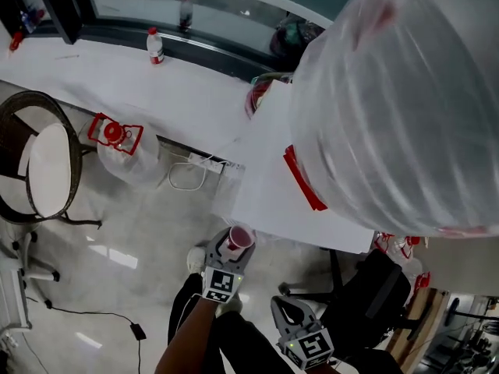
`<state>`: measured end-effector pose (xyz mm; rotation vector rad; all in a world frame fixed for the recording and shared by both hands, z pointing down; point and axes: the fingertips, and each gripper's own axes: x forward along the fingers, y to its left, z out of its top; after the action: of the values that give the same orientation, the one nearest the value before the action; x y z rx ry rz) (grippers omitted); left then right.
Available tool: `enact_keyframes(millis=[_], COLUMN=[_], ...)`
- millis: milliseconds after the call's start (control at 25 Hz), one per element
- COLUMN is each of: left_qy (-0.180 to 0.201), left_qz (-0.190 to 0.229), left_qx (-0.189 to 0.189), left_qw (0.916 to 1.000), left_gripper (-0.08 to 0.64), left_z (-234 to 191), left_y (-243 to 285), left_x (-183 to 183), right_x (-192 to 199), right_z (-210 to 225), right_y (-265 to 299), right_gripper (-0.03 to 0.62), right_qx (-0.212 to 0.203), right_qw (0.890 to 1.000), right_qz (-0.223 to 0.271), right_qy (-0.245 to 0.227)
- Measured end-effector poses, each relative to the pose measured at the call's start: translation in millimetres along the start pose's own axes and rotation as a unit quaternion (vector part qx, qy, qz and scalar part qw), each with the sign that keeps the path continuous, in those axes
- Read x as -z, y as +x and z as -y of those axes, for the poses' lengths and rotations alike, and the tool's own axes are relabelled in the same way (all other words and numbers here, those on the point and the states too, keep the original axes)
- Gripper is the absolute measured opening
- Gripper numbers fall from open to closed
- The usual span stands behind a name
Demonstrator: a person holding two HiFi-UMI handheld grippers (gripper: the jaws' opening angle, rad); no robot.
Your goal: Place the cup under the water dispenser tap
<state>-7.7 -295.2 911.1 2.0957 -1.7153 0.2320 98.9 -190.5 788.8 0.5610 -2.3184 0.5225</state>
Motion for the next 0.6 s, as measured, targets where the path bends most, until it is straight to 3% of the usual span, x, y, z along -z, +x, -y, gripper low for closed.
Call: enact_keyframes(millis=[240,400,600], left_qy=[0.011,-0.002,0.019], left_qz=[0.014,0.029,0.013], left_qx=[-0.002,0.000,0.010], left_qw=[0.9998,0.9996,0.9997], left_gripper=[0.293,0.293,0.293], left_z=[-7,-6,-3], left_y=[28,38,46], left_x=[14,22,38], right_x=[28,41,52], right_z=[10,16,12], right_y=[0,-1,0], right_gripper=[-0.002,-0.002,-0.002], right_qx=[0.007,0.012,0.014], right_qw=[1.000,1.000,0.999], right_qz=[-0.022,-0.029,-0.029], right_qy=[0.000,0.001,0.012])
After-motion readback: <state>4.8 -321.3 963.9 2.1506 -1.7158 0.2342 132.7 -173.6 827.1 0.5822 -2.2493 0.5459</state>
